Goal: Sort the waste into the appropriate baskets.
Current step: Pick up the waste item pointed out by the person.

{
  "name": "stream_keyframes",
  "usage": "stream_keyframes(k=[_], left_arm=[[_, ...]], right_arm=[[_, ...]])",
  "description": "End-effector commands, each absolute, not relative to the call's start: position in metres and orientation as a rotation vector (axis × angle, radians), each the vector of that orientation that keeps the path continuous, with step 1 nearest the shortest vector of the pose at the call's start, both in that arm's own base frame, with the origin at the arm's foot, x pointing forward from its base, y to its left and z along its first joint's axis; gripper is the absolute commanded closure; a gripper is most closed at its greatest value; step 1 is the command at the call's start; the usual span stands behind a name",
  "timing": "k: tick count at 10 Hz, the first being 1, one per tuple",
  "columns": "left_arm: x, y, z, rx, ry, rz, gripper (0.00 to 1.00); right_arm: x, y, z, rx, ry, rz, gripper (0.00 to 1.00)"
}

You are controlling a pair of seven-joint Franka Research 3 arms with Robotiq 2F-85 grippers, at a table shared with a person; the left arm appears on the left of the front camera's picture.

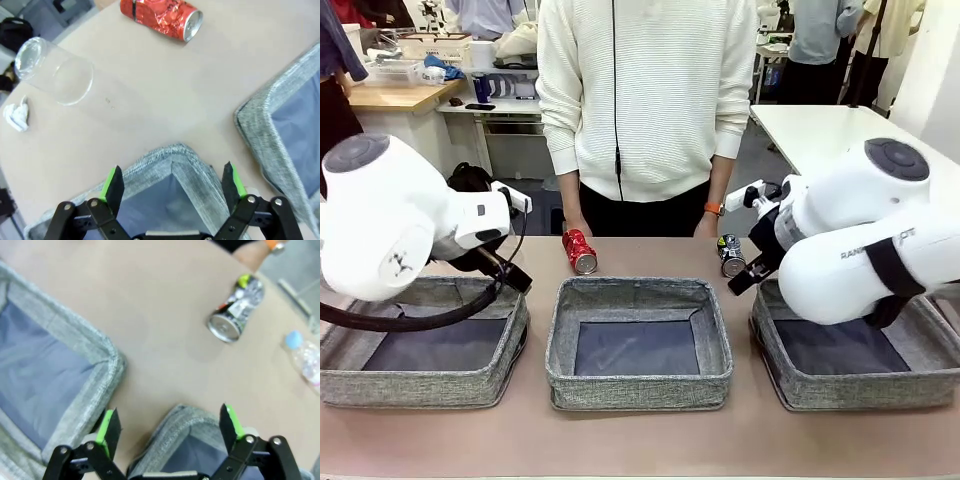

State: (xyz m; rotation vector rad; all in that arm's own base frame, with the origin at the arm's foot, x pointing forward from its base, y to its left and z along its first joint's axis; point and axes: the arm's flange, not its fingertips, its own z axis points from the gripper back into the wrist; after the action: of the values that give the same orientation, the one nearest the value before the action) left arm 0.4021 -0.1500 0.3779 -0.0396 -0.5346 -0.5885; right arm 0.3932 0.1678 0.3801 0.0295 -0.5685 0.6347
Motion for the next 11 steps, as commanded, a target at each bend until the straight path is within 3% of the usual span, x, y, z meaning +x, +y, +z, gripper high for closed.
stream_keyframes(k=[1, 2, 4, 5, 6, 7, 8, 10, 11], left_arm=[[0.374, -0.117, 0.465, -0.108, -0.542, -0.543, 0.00], [0.340, -0.103, 0.513, -0.178, -0.606, -0.569, 0.00], [0.293, -0.086, 0.534, -0.083, -0.711, -0.481, 0.00], [0.355, -0.117, 0.511, -0.149, -0.631, -0.541, 0.00], [0.355, -0.117, 0.511, -0.149, -0.631, -0.541, 0.00], [0.318, -0.094, 0.562, -0.135, -0.700, -0.516, 0.00], [0.326, -0.090, 0.551, -0.295, -0.552, -0.582, 0.00], [0.336, -0.067, 0.537, -0.518, -0.319, -0.594, 0.00], [0.341, -0.037, 0.529, -0.811, -0.190, -0.616, 0.00]], right_arm=[[0.350, 0.155, 0.470, 0.060, -0.609, 0.559, 0.00], [0.306, 0.141, 0.517, 0.070, -0.660, 0.581, 0.00], [0.253, 0.126, 0.533, -0.184, -0.702, 0.513, 0.00], [0.337, 0.152, 0.516, 0.027, -0.679, 0.586, 0.00], [0.303, 0.142, 0.555, -0.048, -0.714, 0.564, 0.00], [0.309, 0.137, 0.538, 0.080, -0.578, 0.528, 0.00], [0.305, 0.125, 0.530, 0.169, -0.487, 0.466, 0.00], [0.297, 0.106, 0.522, 0.522, -0.346, 0.369, 0.00], [0.296, 0.086, 0.519, 0.852, -0.216, 0.241, 0.00]])
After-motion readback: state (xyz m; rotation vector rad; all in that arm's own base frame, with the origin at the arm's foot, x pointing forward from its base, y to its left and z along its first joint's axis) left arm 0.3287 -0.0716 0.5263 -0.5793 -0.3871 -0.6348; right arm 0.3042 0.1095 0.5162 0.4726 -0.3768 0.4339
